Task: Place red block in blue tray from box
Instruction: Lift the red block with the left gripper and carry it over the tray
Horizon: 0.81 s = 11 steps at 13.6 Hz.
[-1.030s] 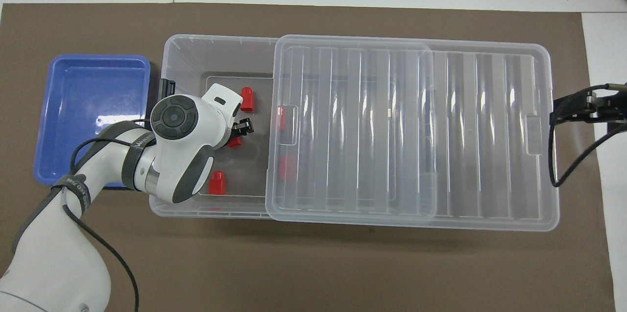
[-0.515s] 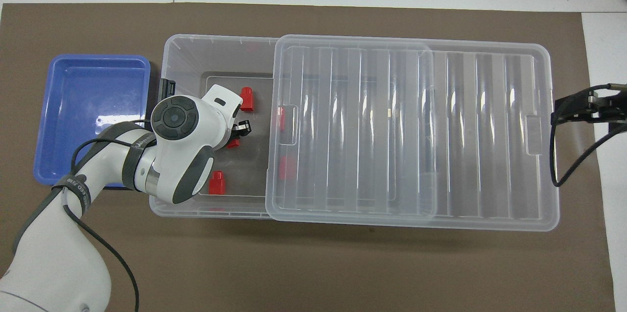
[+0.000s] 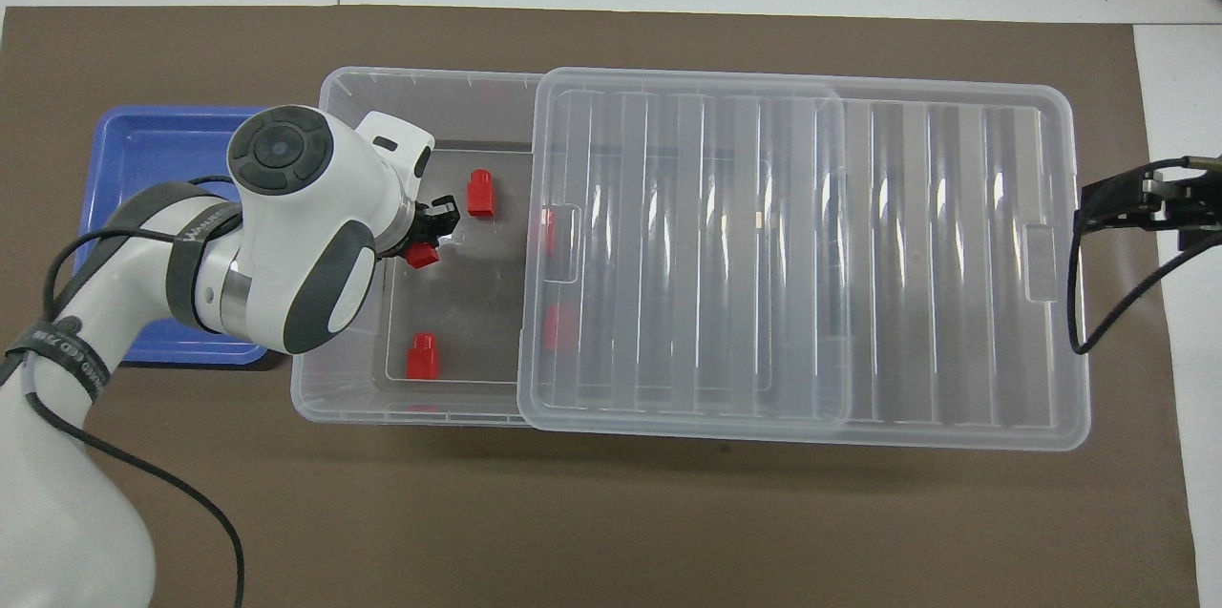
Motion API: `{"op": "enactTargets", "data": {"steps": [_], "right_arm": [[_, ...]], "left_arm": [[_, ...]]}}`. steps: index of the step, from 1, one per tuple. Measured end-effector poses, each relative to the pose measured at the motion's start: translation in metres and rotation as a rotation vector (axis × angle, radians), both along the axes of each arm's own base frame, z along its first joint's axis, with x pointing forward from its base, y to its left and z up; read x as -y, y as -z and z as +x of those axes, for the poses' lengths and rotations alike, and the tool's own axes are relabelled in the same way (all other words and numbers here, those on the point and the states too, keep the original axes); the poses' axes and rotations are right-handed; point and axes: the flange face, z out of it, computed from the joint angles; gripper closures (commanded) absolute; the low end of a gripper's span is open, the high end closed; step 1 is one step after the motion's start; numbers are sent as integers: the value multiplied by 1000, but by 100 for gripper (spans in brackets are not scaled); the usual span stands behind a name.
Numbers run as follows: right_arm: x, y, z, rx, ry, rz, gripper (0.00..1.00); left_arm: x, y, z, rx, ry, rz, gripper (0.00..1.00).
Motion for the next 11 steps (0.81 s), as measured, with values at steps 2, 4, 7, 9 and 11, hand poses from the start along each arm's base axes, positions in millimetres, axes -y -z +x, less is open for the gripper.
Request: {"op": "enactTargets", "data": {"steps": [2, 4, 7, 9, 11], "right_arm": [[8, 9, 5, 39, 12, -2, 100], [26, 27, 4, 62, 41, -4, 100], [62, 63, -1, 98, 100, -9, 100], [87, 96, -4, 117, 142, -13, 100], [99, 125, -7, 119, 160, -13, 100]], "left_arm": [[0, -15, -1, 3, -62, -23, 100], [1, -24, -3, 11, -100, -29, 100], [-4, -48, -3, -18, -120, -15, 100], [-22, -87, 2, -58, -142, 3, 100], [-38, -134, 3, -86, -143, 14, 100]]}}
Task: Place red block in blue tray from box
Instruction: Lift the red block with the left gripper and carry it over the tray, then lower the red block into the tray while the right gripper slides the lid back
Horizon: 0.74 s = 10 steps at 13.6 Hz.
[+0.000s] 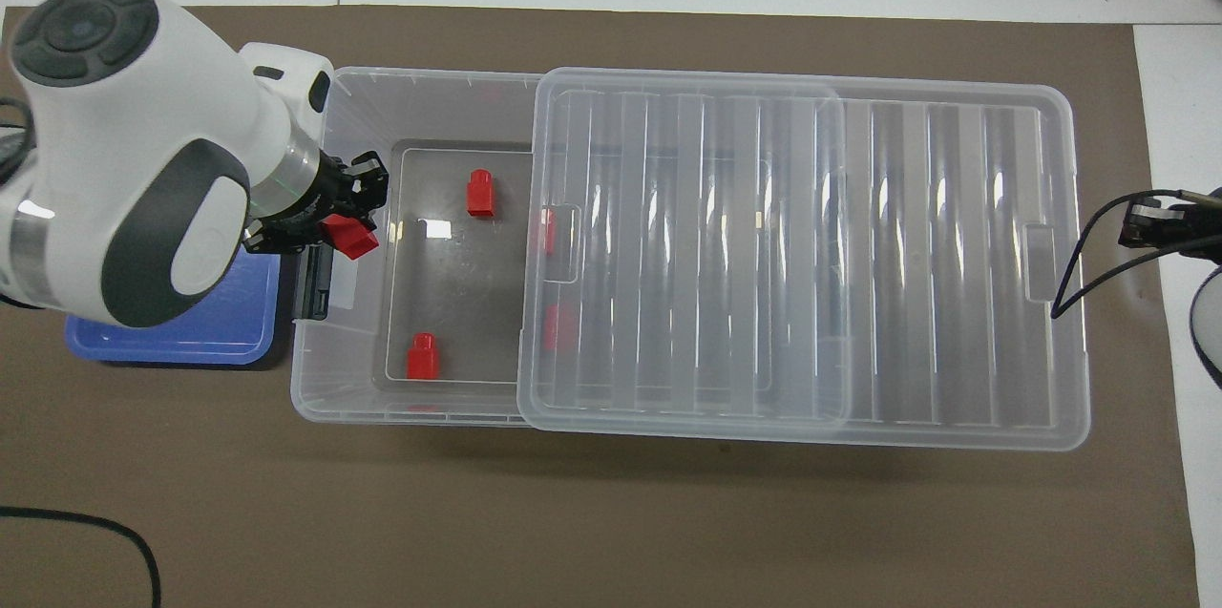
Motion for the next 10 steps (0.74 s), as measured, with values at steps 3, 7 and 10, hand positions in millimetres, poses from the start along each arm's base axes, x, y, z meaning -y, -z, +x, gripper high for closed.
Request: {"op": "enactTargets", "data": {"steps": [3, 7, 10], "right_arm": [[-4, 15, 0, -16, -8, 4, 100], [-32, 15, 5, -16, -58, 3, 100], [-64, 16, 10, -17, -115, 3, 100]], "left_arm": [[-44, -37, 1, -14, 109, -8, 100], [-182, -27, 14, -8, 433, -57, 100], [-228, 8, 17, 69, 516, -11, 100]]}}
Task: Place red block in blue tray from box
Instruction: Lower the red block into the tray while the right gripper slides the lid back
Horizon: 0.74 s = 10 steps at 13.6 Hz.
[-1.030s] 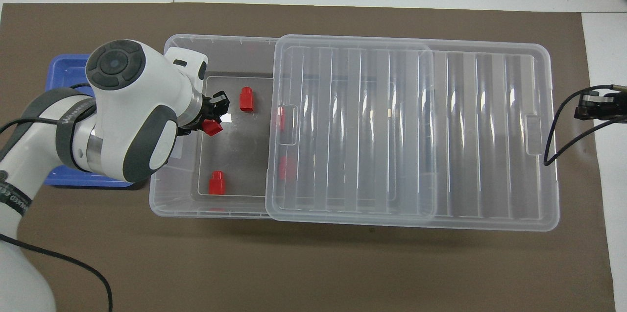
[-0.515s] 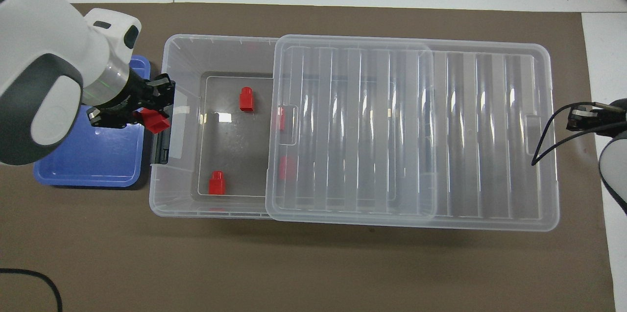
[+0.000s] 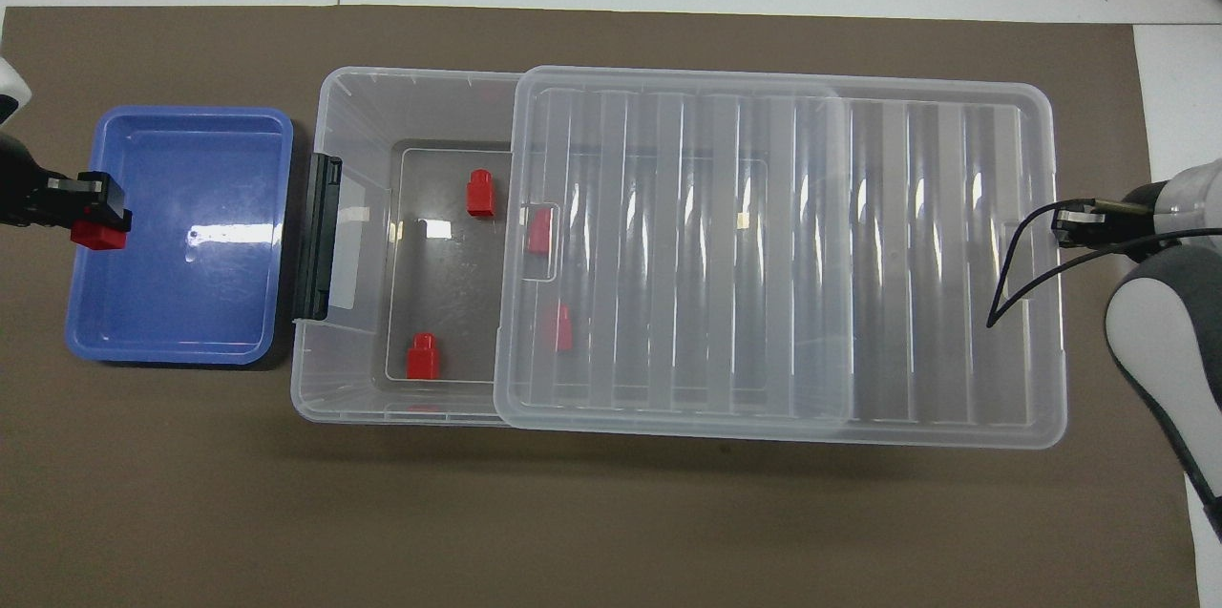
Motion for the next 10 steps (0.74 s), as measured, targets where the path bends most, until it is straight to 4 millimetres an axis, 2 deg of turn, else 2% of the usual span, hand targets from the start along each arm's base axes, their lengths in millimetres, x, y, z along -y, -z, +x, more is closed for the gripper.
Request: {"op": "enactTargets", "data": {"steps": [2, 4, 8, 10], "right_arm": [[-26, 0, 2, -1, -45, 0, 100], [-52, 0, 3, -1, -92, 0, 100], [-102, 1, 2, -2, -181, 0, 100], [-123, 1, 0, -2, -219, 0, 100]], "left_arm": [[-4, 37, 0, 48, 44, 20, 100], [-18, 70, -4, 74, 82, 25, 100], [-55, 115, -10, 89, 112, 28, 100], [-56, 135, -3, 97, 118, 26, 100]]}}
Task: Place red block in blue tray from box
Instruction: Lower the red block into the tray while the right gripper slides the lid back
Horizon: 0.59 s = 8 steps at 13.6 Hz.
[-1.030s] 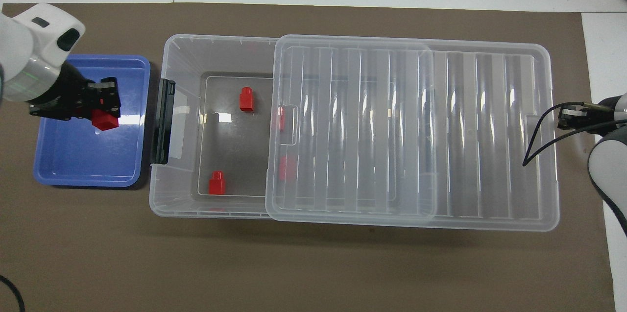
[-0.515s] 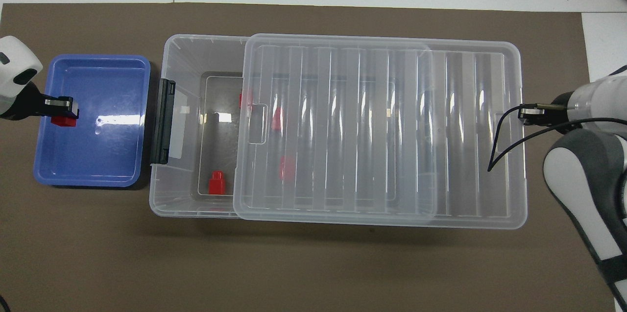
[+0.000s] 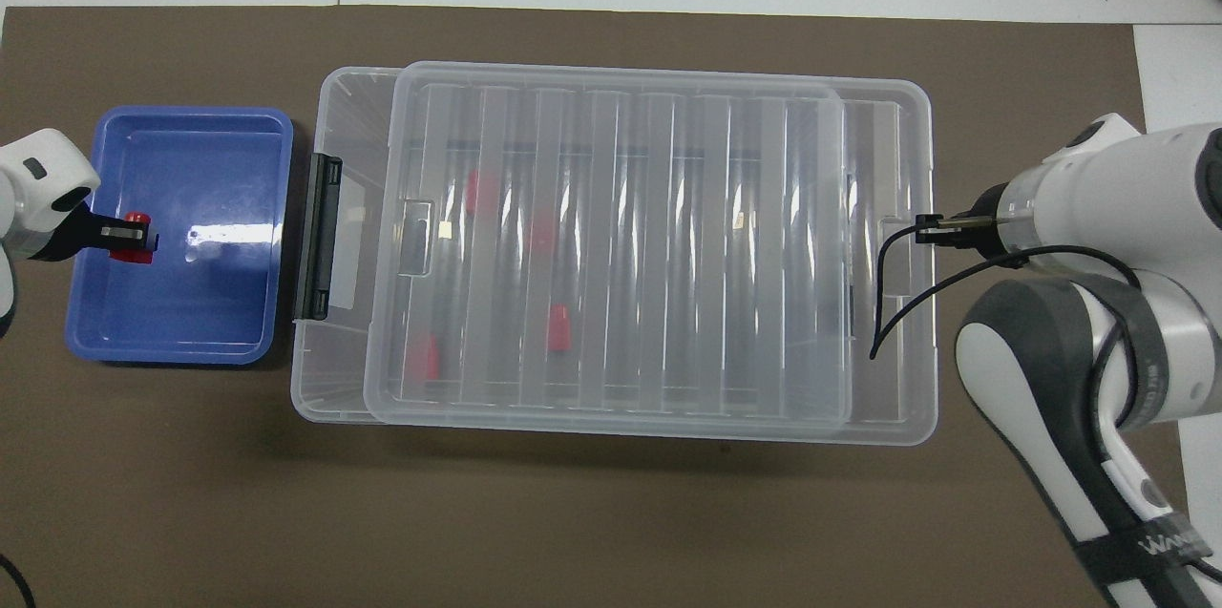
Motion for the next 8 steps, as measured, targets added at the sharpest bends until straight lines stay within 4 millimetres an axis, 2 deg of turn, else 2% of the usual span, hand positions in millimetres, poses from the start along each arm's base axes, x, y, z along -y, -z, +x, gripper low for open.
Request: {"op": "enactTargets", "data": {"steps": [4, 8], "right_arm": [[-20, 2, -3, -4, -36, 0, 100], [-31, 1, -5, -3, -55, 0, 100]], "left_arm": [[8, 37, 11, 5, 14, -9, 100], [9, 63, 10, 13, 15, -12, 100]]}}
